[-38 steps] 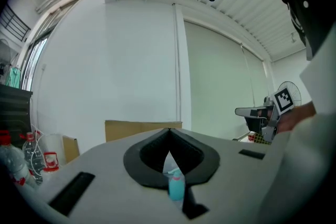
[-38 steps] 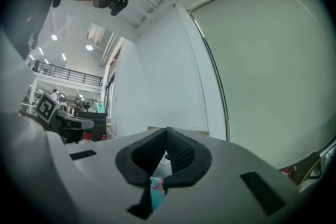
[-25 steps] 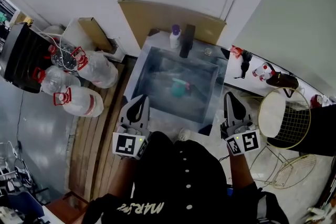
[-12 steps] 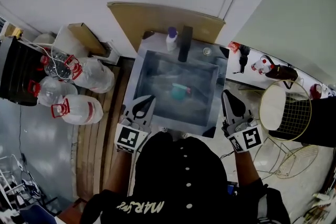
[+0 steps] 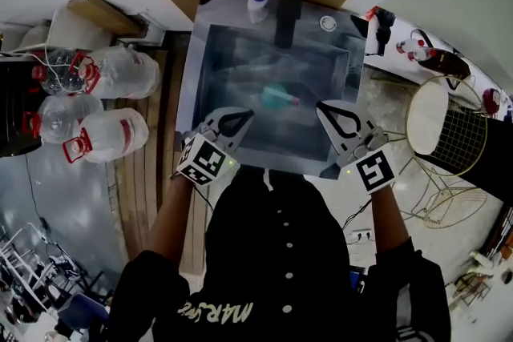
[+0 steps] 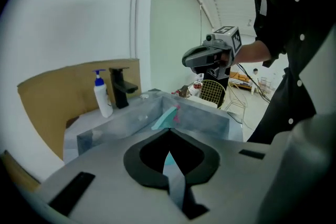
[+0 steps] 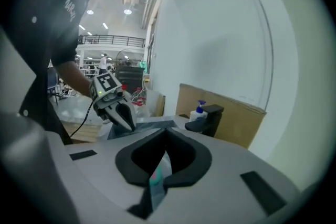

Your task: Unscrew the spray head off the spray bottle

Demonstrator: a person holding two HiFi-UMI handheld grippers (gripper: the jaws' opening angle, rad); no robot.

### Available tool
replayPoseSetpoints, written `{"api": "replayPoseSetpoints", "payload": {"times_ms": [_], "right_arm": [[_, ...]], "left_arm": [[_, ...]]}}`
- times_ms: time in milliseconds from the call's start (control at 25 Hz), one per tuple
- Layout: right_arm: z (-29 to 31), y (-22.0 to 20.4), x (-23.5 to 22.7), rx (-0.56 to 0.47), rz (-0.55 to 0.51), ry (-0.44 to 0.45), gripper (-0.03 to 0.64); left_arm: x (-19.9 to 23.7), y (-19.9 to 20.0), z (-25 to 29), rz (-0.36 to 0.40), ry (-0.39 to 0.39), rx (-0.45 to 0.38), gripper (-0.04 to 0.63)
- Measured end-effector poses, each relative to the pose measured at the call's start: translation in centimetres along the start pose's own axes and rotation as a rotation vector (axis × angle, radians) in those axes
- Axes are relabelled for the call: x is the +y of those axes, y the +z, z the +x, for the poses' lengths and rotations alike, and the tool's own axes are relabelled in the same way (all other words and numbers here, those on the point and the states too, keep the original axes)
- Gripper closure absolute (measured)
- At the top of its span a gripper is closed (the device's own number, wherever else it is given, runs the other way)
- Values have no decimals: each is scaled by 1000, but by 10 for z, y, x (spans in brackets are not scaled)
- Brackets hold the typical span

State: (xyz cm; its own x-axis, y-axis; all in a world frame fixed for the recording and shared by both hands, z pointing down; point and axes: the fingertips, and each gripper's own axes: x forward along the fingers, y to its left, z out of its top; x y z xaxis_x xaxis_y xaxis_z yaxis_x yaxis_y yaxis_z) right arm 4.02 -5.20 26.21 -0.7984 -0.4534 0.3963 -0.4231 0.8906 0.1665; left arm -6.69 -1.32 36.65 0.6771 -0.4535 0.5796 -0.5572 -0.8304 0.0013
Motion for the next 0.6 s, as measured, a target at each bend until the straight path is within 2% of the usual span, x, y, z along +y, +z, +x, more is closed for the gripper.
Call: {"api": "replayPoseSetpoints", "payload": {"times_ms": [160,240,360,480,600], "right_arm": [[35,-23,10,64,11,84,604],[50,-35,15,78,32,123,535],[70,-49,18,98,33,159,479],[87,-65,22,134,32,188,423],[104,-80,27,177,39,224,395]], "left_arm": [[3,-25,35,-61,-134,19,569],[6,-37,50,-63,-168,44,552],[10,-56,70,-50,-222,96,415],[10,-69,87,-16,-262,109,344],[6,-82,108,61,-310,130,274]]}}
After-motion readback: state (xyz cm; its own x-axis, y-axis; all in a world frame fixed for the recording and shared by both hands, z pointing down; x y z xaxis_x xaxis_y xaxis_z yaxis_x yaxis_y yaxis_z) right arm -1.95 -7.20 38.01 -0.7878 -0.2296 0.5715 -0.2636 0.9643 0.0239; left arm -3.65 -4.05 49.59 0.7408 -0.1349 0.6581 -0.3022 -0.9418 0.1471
